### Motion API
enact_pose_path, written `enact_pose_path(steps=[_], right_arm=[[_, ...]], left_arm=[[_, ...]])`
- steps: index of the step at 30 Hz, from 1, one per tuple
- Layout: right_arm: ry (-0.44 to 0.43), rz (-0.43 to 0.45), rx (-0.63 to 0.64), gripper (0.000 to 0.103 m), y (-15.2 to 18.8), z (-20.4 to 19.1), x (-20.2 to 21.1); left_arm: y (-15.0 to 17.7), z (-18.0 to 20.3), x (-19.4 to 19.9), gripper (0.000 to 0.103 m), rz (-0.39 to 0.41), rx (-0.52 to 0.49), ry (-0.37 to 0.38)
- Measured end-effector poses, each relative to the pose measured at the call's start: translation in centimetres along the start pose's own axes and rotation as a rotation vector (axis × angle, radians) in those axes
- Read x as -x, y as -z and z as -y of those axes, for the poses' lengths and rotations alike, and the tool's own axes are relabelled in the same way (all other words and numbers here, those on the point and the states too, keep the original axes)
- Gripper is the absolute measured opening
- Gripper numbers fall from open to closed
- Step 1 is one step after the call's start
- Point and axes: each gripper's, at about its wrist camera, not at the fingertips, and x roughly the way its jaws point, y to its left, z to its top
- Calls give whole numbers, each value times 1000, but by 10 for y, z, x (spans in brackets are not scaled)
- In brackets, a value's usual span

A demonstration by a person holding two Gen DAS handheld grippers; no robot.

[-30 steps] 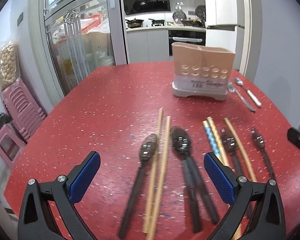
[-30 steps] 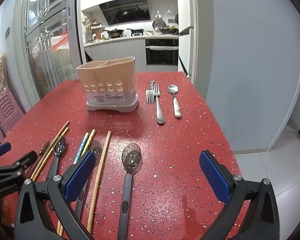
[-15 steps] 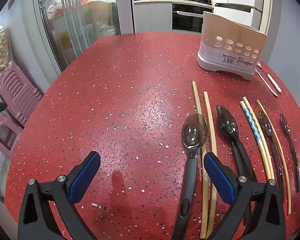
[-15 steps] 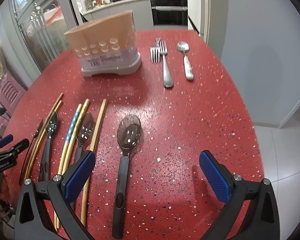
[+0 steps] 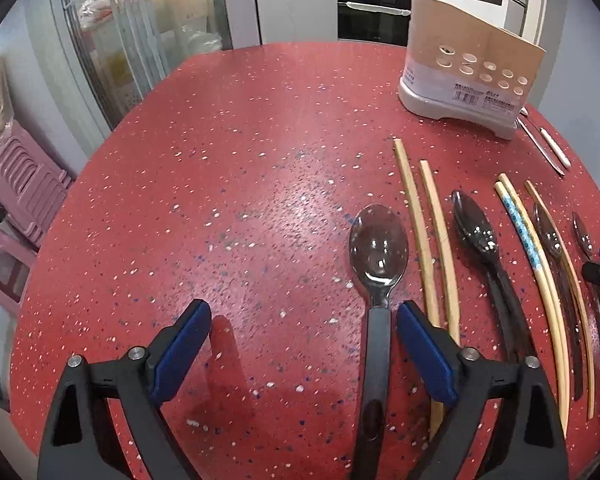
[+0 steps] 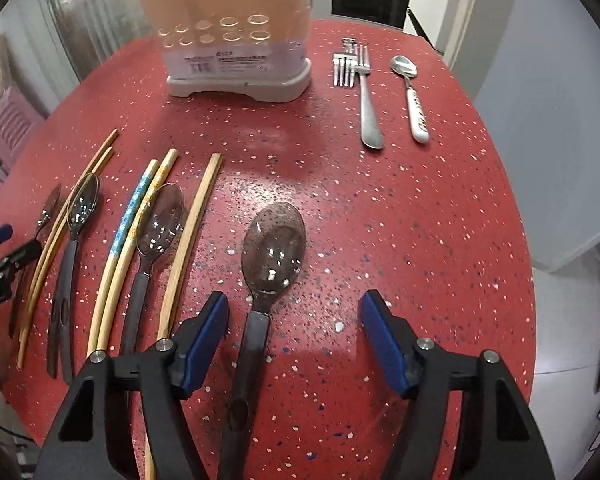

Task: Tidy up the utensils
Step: 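Close the right tool on a dark spoon while the left tool grasps another dark spoon, then lift both held spoons and carry them over the beige utensil holder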

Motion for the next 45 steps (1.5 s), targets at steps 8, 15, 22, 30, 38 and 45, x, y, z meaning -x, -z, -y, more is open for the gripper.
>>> enact_pose_path(steps=[8, 15, 22, 30, 38, 45], right_arm=[[-26, -50, 31, 51, -15, 0, -3], [-65, -62, 52, 25, -18, 2, 0], [-181, -53, -11, 13, -14, 14, 5], [-266, 51, -31, 13, -24, 21, 37], [-334, 187, -55, 13, -69, 33, 82], [-343, 342, -72, 13, -127, 38, 104]], left_arm=[[-17, 18, -3, 81, -65, -60, 64], [-27, 43, -3, 36, -120, -149, 120], [-22, 40, 17, 36, -31, -49, 157], [-43, 40, 61, 36, 102, 9, 186], [-95, 44, 98, 36, 243, 55, 238], [-161, 56, 111, 36, 369, 70, 230]])
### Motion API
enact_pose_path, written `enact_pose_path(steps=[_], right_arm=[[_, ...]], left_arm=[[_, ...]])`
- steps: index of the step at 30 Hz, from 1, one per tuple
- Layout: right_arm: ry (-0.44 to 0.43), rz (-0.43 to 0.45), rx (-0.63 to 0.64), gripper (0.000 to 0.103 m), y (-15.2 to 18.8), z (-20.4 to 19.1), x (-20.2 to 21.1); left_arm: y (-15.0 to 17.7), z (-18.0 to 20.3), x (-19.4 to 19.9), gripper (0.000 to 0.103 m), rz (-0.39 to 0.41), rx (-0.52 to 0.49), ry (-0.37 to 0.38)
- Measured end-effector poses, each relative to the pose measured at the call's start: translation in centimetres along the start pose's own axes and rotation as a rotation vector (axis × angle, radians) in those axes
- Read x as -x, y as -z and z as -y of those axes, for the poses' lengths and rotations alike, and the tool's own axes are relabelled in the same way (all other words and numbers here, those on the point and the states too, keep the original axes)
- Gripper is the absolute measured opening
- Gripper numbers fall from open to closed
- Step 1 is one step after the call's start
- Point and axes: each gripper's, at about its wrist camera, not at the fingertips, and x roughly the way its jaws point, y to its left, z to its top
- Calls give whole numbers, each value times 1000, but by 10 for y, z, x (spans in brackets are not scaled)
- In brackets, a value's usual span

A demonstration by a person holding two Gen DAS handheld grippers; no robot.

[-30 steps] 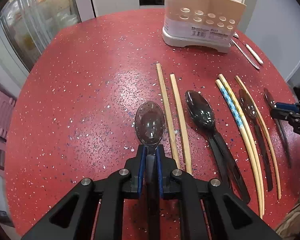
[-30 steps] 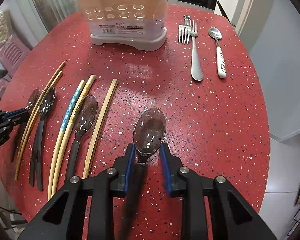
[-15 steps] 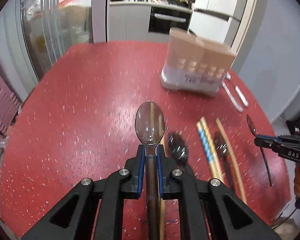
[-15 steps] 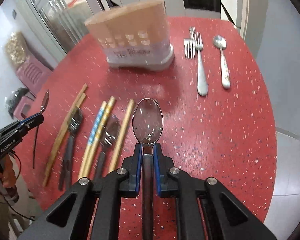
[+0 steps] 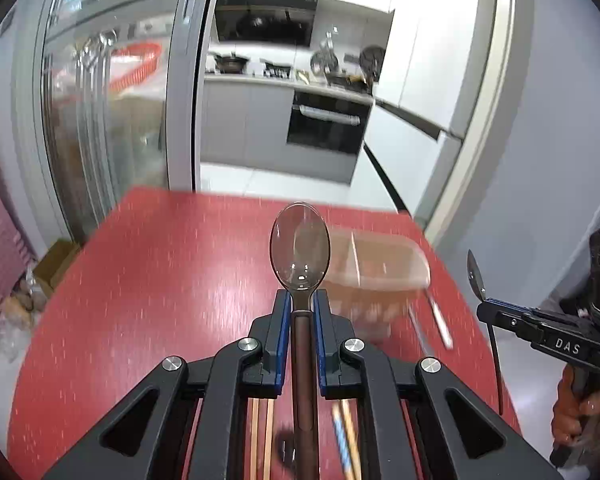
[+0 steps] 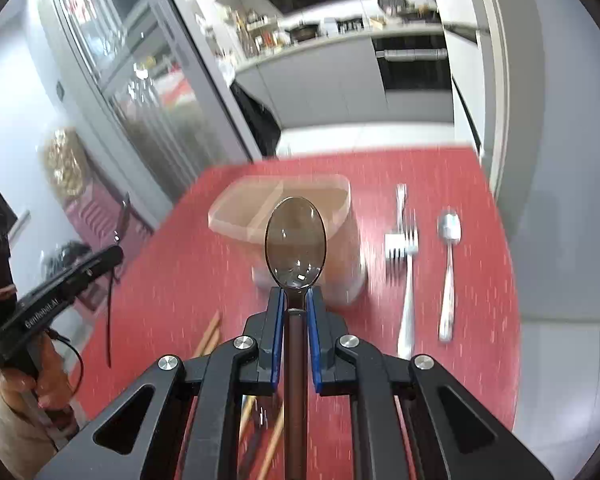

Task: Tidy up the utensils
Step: 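Lift both held spoons and carry them over the beige utensil holder, then lower the spoons into the holder and open both tools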

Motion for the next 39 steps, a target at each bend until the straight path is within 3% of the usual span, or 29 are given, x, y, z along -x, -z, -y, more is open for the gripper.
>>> enact_pose_path(steps=[9, 12, 17, 26, 34, 39], right_arm=[[-33, 202, 24, 13, -80, -11, -29], [-41, 238, 2, 13, -98, -6, -45], [-35, 291, -5, 13, -119, 0, -71], [-7, 293, 81, 12, -91, 3, -114], [28, 273, 179, 12, -56, -3, -118], [36, 240, 178, 13, -42, -1, -117]], left_arm=[[-64, 7, -45, 36, 125, 63, -4], [-72, 10, -64, 36, 170, 59, -42], [-80, 3, -97, 36, 206, 134, -29], [-58, 10, -130, 36, 225, 80, -52], [-34, 27, -129, 36, 199, -43, -102], [-23, 31, -131, 36, 142, -93, -124]])
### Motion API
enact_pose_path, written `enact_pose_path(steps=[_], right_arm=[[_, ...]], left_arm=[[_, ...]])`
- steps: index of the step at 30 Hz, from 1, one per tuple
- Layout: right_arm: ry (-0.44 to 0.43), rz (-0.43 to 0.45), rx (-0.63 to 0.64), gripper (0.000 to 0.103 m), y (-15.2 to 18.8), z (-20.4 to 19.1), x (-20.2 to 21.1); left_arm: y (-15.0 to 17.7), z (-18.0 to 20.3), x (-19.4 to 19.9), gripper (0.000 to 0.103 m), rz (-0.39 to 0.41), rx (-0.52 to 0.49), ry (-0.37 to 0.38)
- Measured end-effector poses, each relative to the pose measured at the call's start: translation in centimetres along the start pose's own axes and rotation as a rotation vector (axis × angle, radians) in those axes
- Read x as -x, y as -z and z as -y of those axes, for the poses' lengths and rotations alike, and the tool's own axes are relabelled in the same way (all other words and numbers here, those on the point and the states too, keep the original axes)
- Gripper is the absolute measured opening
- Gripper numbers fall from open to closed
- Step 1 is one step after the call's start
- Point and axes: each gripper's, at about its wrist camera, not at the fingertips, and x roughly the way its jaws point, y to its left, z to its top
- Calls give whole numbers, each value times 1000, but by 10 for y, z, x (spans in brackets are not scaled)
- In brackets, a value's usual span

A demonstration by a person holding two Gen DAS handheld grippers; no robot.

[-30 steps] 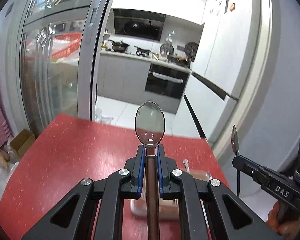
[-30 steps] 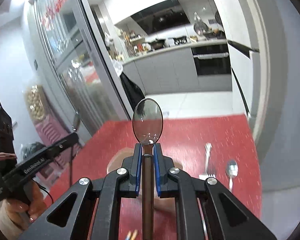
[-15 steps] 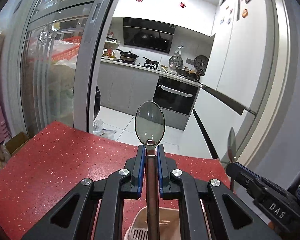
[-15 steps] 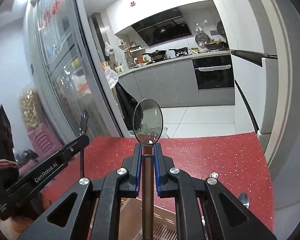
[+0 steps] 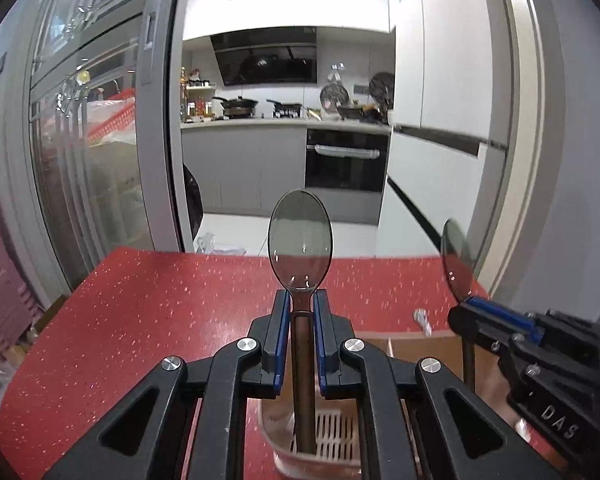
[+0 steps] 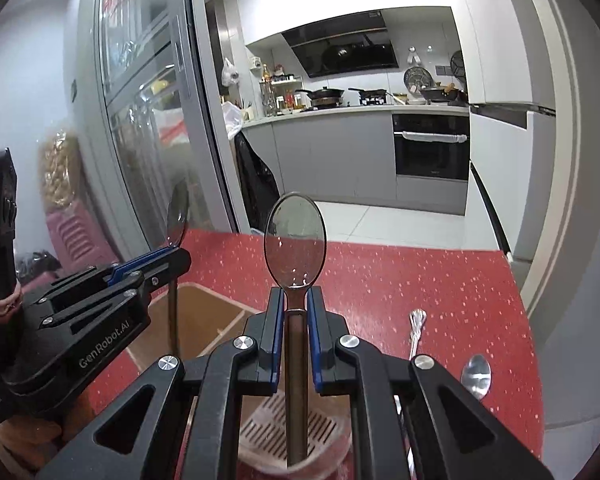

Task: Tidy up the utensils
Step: 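Lower the spoons into the holder and open both tools, then move both open tools back down to the chopsticks on the table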

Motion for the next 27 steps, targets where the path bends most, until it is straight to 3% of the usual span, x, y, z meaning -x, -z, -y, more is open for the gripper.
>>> enact_pose_path(steps=[9, 11, 13, 18, 27], right_arm=[[2, -66, 0, 14, 6, -2, 3], [-6, -84, -8, 25, 6, -1, 2], [-15, -81, -11, 44, 6, -1, 5], [-14, -56, -28, 45, 1, -1, 21], [-8, -81, -80, 61, 11, 1, 66]], left_arm=[[8, 4, 0, 36, -75, -16, 0], [9, 4, 3, 36, -74, -15, -6], [8, 3, 4, 36, -84, -6, -7], [7, 1, 16, 36, -83, 4, -10], [17, -14, 64, 36, -99, 26, -9]])
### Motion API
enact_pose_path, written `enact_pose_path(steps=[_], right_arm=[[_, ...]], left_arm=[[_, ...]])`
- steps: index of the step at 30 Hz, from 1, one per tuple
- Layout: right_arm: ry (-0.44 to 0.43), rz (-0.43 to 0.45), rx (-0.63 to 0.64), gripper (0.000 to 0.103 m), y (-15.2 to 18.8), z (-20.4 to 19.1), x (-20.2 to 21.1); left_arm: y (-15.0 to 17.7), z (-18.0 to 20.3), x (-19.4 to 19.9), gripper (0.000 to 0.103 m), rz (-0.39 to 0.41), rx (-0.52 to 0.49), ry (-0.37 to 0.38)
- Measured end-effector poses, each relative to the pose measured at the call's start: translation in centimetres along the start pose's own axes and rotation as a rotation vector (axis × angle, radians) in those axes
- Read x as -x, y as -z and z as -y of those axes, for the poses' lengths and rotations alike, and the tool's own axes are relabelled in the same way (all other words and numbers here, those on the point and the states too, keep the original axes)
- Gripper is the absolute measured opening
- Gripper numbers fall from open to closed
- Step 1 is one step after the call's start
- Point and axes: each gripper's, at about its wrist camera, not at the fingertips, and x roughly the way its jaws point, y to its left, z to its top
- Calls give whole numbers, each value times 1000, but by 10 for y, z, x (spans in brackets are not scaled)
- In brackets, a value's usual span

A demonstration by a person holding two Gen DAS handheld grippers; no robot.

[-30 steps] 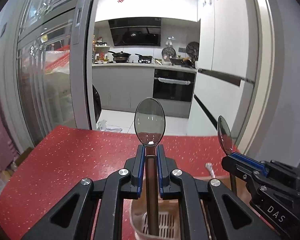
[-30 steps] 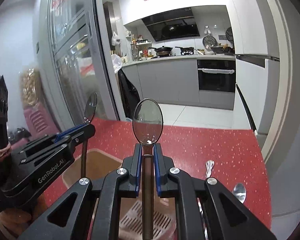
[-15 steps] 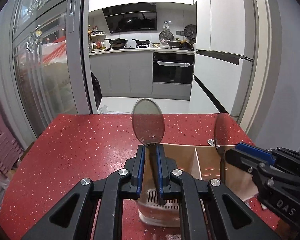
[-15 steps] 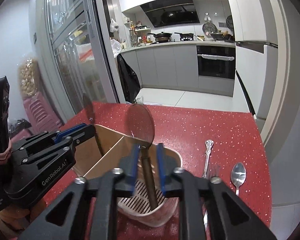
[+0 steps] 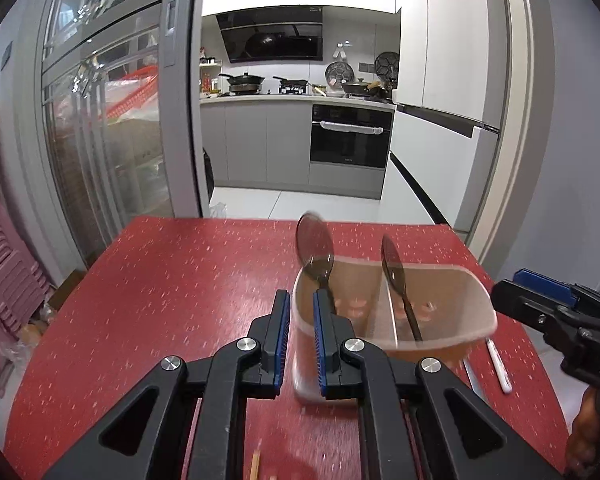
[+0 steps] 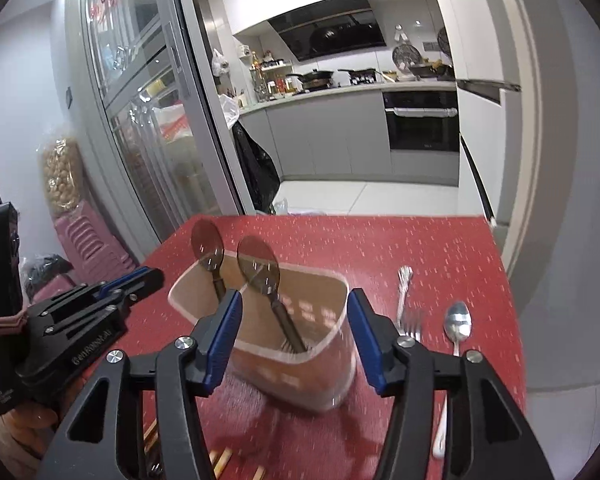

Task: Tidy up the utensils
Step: 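Move both open tools back down to the chopsticks on the table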

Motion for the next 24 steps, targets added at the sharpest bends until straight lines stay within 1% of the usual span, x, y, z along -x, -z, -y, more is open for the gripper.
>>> enact_pose_path(steps=[6, 7, 8, 9, 10, 11, 14, 17, 22, 24], right_arm=[[-11, -92, -66, 74, 31, -3, 21], [-12, -106, -72, 76, 37, -4, 23], [-11, -128, -77, 76, 45, -5, 25], [-9, -141, -81, 77, 50, -7, 27], [-6, -155, -86, 79, 57, -8, 28], [-5, -178, -94, 79, 66, -9, 29], [6, -238, -119, 80, 85, -9, 30], [23, -299, -148, 80, 105, -8, 29], [52, -371, -180, 80, 129, -10, 30], [61, -392, -182, 80, 137, -11, 31]], left_arm=[[37, -16, 27, 37, -84, 30, 19], [46, -19, 31, 41, -99, 37, 17], [54, -21, 35, 84, -113, 41, 12], [61, -24, 38, 103, -129, 48, -6], [70, -27, 45, 103, -116, 59, -42], [76, -28, 50, 103, -112, 57, -52], [97, -30, 56, 103, -147, 35, -69], [115, -35, 60, 103, -175, 22, -102], [142, -52, 56, 103, -260, 51, -137], [153, -59, 54, 103, -292, 65, -128]])
